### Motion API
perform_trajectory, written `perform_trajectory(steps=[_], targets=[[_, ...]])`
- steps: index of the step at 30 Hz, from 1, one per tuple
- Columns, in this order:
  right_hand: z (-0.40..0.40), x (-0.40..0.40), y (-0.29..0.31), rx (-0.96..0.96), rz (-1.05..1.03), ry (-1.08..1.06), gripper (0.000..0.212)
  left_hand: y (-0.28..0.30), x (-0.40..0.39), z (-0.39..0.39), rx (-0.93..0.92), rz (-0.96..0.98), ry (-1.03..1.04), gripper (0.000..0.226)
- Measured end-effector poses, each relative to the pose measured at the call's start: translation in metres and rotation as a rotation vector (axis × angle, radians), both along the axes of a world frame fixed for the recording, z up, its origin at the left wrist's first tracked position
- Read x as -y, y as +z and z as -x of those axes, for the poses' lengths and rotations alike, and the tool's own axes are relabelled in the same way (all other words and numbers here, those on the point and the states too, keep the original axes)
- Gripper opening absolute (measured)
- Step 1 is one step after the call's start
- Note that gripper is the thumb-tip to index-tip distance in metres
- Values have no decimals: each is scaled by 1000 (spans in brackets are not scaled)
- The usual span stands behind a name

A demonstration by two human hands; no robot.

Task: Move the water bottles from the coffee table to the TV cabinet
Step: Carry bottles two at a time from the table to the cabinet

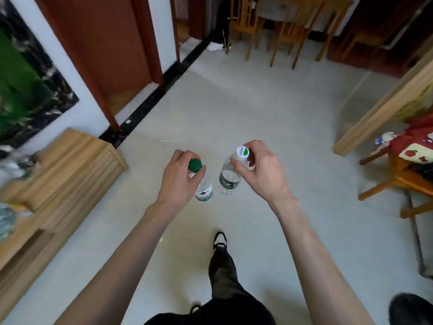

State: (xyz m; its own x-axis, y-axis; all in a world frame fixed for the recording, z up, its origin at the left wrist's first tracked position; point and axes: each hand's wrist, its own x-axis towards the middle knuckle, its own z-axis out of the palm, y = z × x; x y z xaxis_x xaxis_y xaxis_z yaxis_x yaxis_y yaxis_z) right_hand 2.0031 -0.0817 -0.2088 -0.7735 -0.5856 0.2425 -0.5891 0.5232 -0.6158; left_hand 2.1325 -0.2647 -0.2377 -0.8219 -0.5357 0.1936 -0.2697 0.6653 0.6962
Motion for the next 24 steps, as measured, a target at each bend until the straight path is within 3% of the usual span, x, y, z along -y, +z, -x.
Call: perform_trajectory(steps=[14, 24], targets=[[144, 263, 13, -74, -80, 502, 24, 17, 179, 57, 48, 3, 455, 15], [146, 431, 33, -154, -45, 773, 27, 33, 286, 56, 15, 32, 747, 23]])
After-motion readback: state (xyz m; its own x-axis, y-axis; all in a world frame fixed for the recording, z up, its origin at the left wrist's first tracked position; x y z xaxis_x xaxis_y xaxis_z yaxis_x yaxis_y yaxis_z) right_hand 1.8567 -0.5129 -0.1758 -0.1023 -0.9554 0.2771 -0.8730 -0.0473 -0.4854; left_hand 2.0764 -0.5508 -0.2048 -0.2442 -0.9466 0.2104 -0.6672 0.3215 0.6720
